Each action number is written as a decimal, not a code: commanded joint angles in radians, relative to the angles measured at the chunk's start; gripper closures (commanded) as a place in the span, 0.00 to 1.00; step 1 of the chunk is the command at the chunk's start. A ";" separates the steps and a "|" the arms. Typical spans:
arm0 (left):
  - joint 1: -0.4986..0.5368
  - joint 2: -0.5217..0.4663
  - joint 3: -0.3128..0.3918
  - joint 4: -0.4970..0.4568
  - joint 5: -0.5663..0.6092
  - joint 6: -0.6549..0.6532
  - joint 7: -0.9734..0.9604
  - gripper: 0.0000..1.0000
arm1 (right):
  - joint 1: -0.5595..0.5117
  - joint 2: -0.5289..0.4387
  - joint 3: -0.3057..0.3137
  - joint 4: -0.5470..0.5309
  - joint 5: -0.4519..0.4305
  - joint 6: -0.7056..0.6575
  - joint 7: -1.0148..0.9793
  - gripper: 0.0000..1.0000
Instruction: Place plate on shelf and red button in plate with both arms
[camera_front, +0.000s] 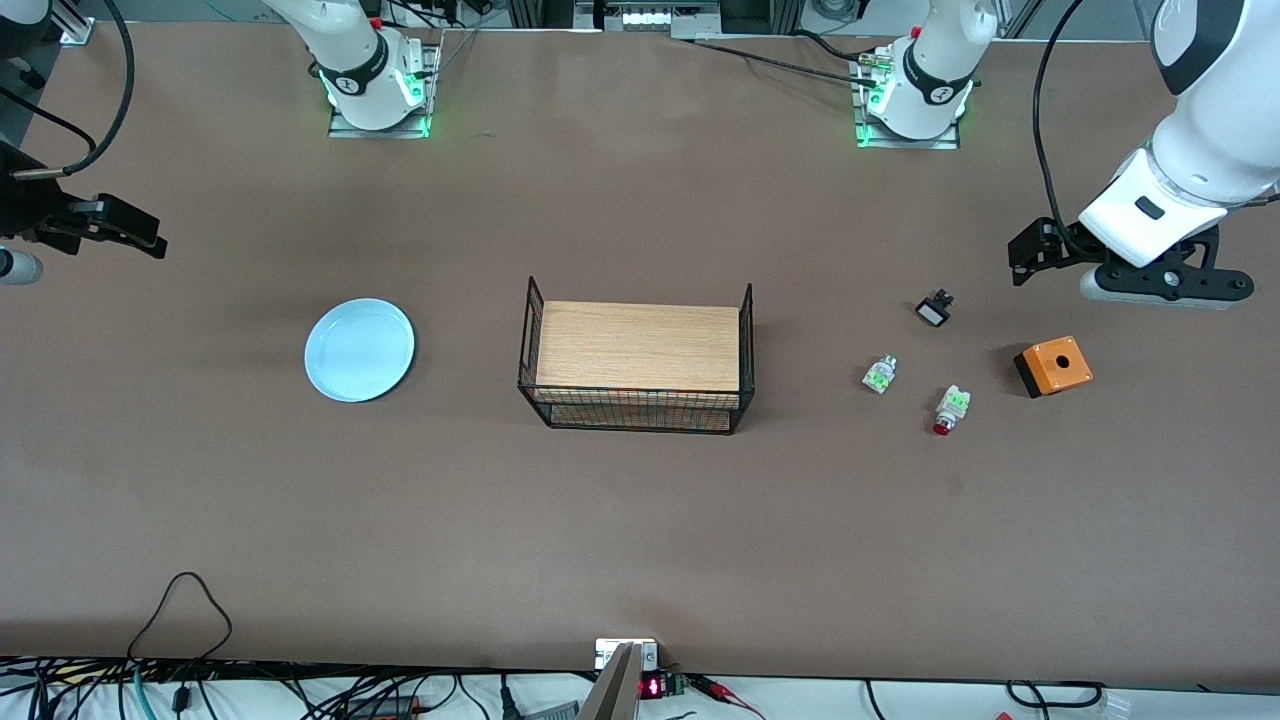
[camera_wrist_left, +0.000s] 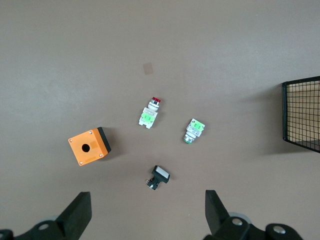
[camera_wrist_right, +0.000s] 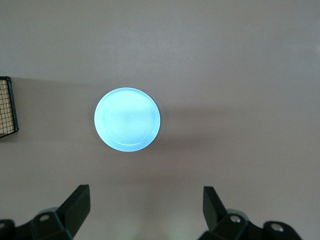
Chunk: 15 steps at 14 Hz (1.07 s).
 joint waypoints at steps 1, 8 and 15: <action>-0.006 0.011 0.002 0.026 0.019 -0.019 0.013 0.00 | 0.013 -0.020 -0.012 -0.016 0.015 -0.006 0.010 0.00; -0.006 0.011 0.002 0.026 0.019 -0.020 0.013 0.00 | 0.034 0.072 -0.010 -0.077 0.010 0.131 0.035 0.00; -0.006 0.010 0.002 0.026 0.019 -0.031 0.013 0.00 | 0.103 0.219 -0.009 -0.195 0.012 0.353 0.174 0.00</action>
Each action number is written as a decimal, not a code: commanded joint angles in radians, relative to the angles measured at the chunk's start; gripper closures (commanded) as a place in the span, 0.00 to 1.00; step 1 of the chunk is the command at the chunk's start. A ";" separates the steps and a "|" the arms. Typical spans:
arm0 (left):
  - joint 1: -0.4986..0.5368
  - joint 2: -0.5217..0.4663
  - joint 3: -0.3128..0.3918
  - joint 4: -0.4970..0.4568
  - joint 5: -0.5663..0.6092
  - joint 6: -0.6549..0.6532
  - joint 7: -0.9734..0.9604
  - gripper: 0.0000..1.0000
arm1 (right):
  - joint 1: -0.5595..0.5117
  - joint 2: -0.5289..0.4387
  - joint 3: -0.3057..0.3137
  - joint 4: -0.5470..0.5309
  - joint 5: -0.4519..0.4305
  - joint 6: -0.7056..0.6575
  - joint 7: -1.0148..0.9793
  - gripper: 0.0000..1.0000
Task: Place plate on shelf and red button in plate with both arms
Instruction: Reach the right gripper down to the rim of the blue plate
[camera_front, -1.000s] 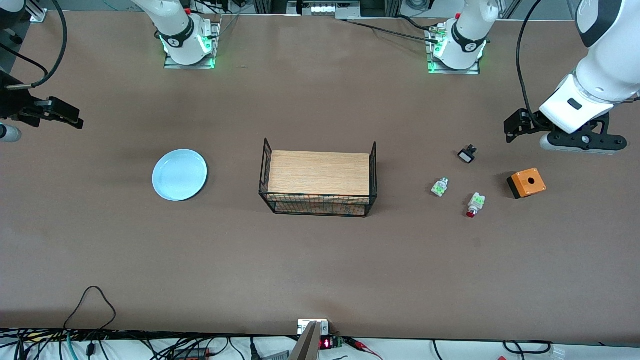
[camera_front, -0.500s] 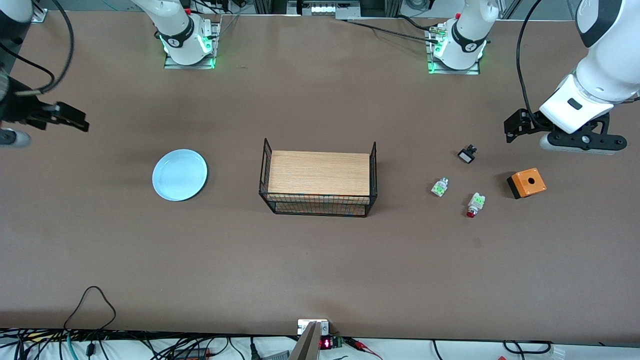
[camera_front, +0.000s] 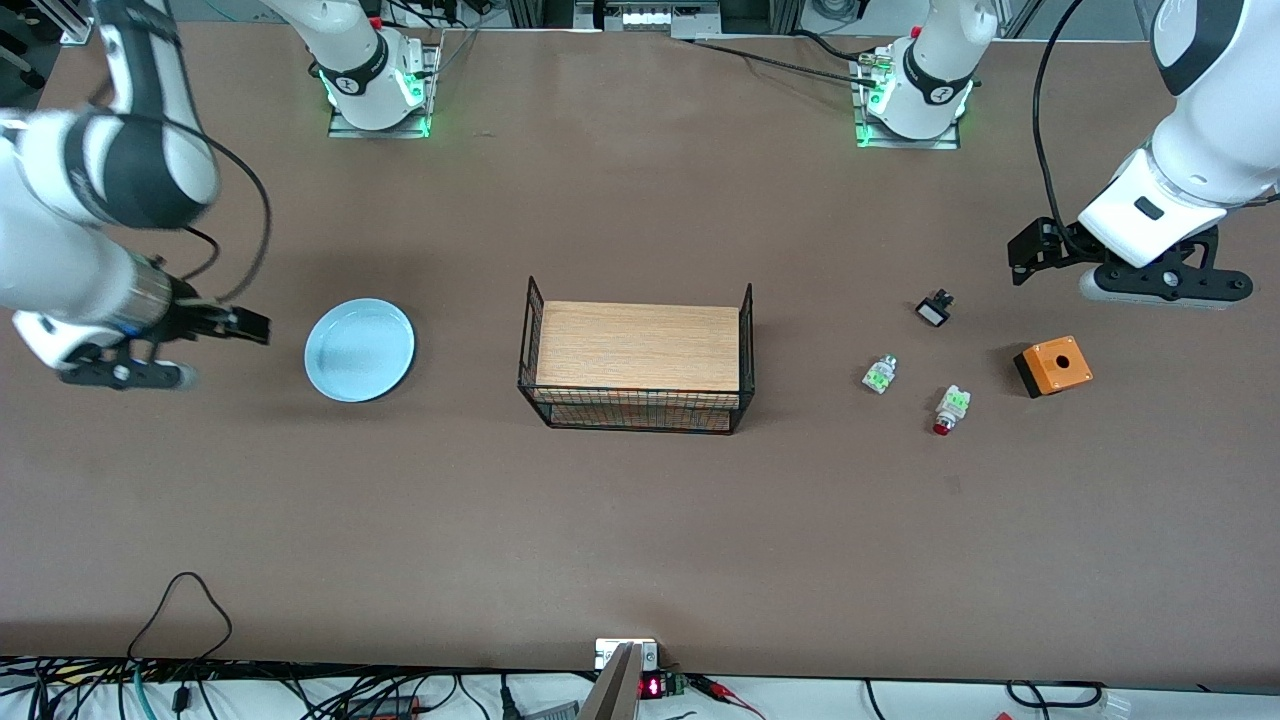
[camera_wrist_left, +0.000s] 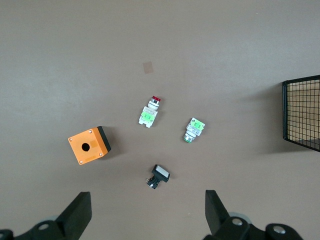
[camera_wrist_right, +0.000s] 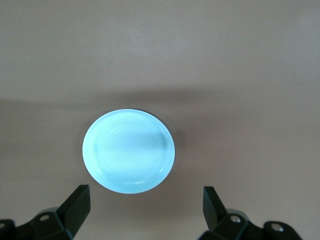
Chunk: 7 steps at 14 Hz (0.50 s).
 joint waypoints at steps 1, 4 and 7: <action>-0.006 0.011 0.002 0.025 0.019 -0.026 0.013 0.00 | 0.048 0.003 -0.009 -0.072 0.007 0.081 0.081 0.00; -0.006 0.011 0.002 0.027 0.019 -0.024 0.014 0.00 | 0.042 -0.037 -0.011 -0.341 0.001 0.392 0.084 0.00; -0.006 0.011 0.002 0.025 0.019 -0.026 0.014 0.00 | 0.007 -0.032 -0.012 -0.415 -0.002 0.450 0.078 0.00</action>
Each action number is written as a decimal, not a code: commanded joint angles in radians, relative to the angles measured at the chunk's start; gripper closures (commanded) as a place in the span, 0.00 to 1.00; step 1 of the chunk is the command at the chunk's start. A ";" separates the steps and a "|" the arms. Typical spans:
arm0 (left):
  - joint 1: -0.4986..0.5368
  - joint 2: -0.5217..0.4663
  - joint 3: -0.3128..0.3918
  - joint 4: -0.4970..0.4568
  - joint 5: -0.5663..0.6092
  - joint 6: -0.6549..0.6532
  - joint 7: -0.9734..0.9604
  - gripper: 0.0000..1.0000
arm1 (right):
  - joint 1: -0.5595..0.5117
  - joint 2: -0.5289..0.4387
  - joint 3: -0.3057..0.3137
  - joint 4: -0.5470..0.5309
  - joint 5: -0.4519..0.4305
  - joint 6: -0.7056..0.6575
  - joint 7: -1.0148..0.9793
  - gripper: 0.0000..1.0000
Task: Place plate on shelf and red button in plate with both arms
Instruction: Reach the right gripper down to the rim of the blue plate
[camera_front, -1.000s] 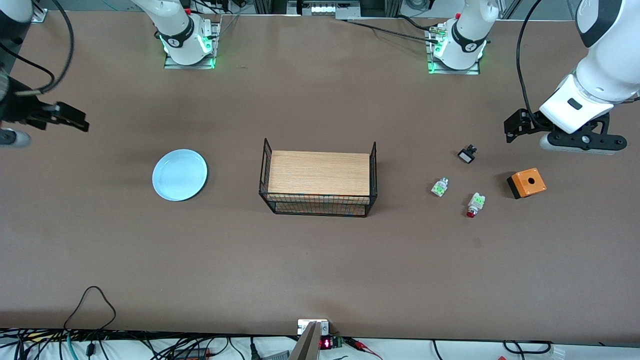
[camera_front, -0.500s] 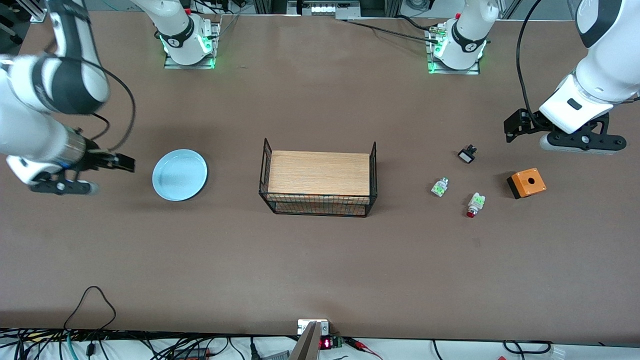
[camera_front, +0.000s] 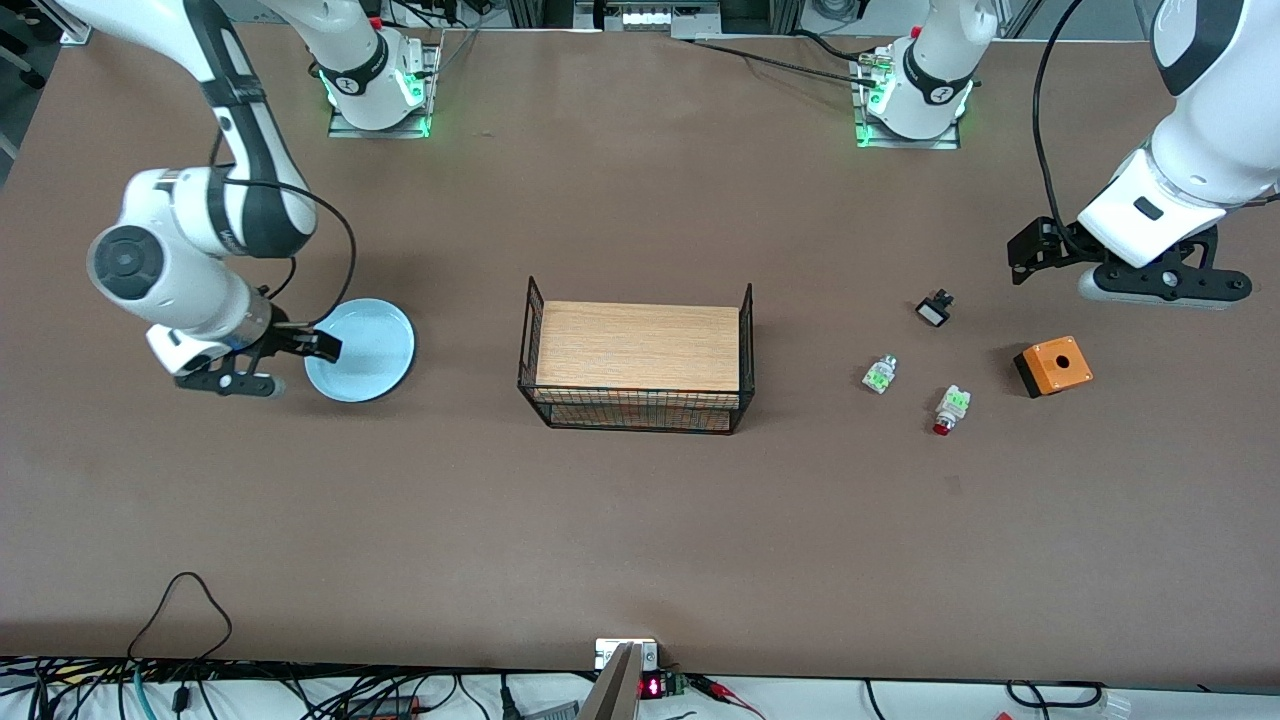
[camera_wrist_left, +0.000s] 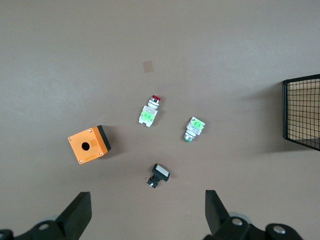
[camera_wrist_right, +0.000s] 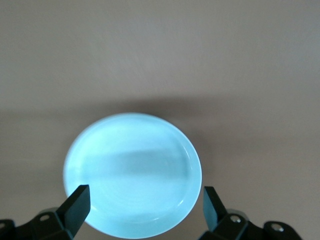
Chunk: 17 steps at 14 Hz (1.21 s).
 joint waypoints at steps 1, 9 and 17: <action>-0.006 0.010 0.002 0.025 0.019 -0.023 0.014 0.00 | -0.049 -0.045 -0.001 -0.080 -0.005 0.030 0.002 0.00; -0.001 0.012 0.004 0.026 0.022 -0.023 0.022 0.00 | -0.117 0.100 -0.001 -0.103 -0.008 0.125 -0.059 0.00; 0.003 0.021 0.004 0.026 0.019 -0.023 0.022 0.00 | -0.122 0.126 -0.001 -0.117 -0.008 0.118 -0.059 1.00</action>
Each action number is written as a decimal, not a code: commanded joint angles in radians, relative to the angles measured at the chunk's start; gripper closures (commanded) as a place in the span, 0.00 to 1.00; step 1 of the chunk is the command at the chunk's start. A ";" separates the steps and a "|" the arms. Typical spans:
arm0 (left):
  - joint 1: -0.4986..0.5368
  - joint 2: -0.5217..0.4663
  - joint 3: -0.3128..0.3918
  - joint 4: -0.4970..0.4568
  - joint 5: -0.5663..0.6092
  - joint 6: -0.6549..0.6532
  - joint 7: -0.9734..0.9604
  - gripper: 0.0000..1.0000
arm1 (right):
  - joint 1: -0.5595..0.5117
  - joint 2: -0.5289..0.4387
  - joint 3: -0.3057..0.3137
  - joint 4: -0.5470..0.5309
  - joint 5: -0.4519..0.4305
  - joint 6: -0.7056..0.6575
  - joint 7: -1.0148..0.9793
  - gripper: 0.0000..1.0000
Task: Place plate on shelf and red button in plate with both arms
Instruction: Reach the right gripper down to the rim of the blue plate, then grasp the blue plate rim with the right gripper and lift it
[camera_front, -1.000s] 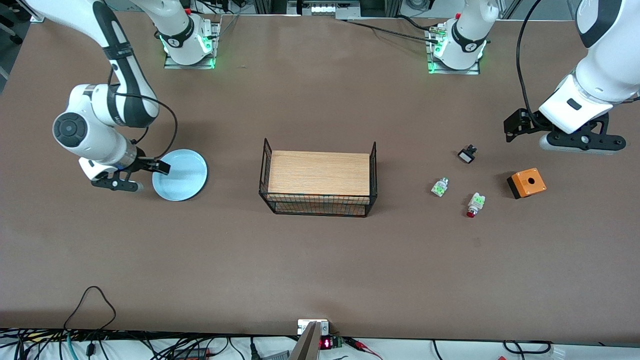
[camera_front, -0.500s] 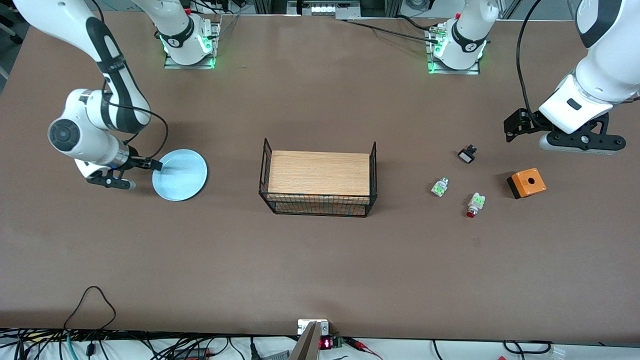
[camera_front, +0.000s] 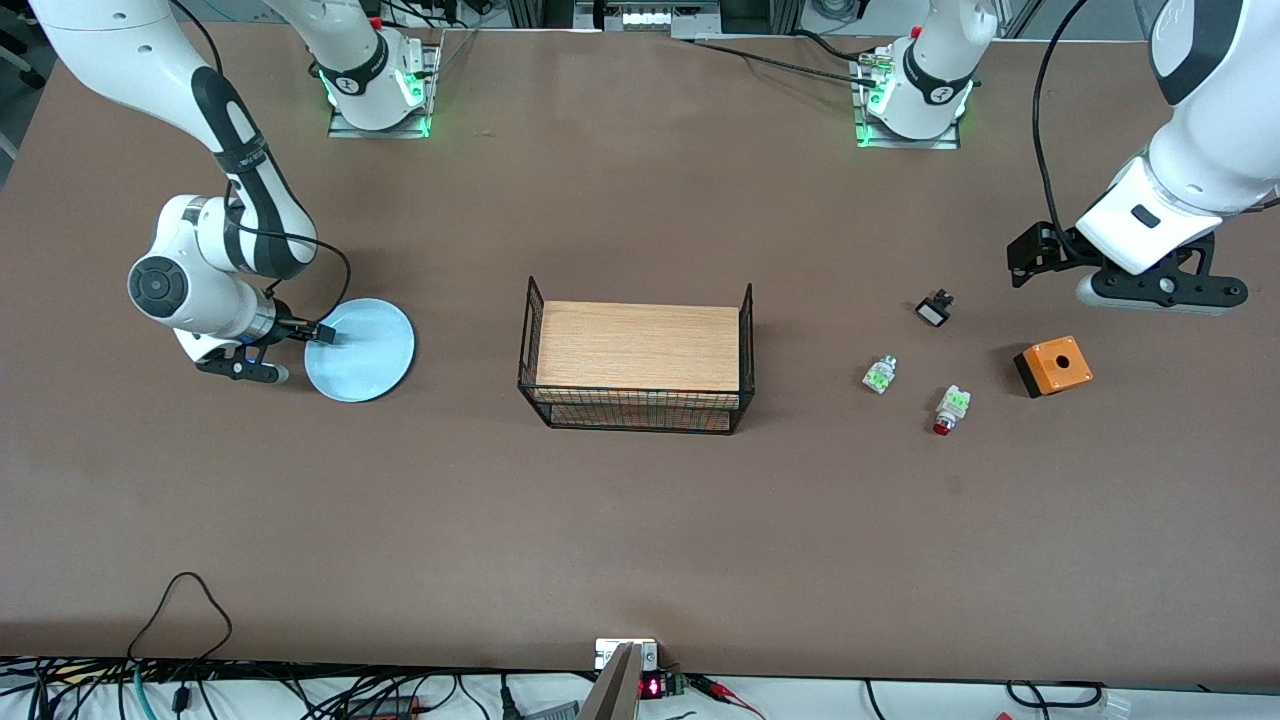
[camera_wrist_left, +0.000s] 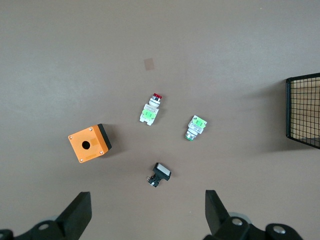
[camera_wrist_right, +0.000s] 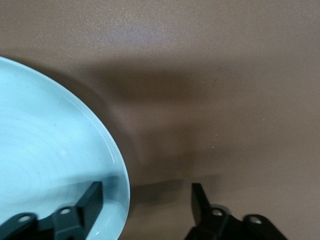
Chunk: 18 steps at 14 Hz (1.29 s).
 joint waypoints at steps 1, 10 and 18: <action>0.000 0.010 0.002 0.026 0.018 -0.021 0.020 0.00 | -0.007 -0.016 0.007 -0.018 -0.007 -0.009 -0.007 1.00; 0.005 0.010 0.002 0.026 0.016 -0.022 0.021 0.00 | 0.000 -0.139 0.010 0.080 0.031 -0.257 0.005 1.00; 0.006 0.010 0.002 0.026 0.016 -0.029 0.021 0.00 | 0.069 -0.251 0.010 0.454 0.145 -0.737 0.131 1.00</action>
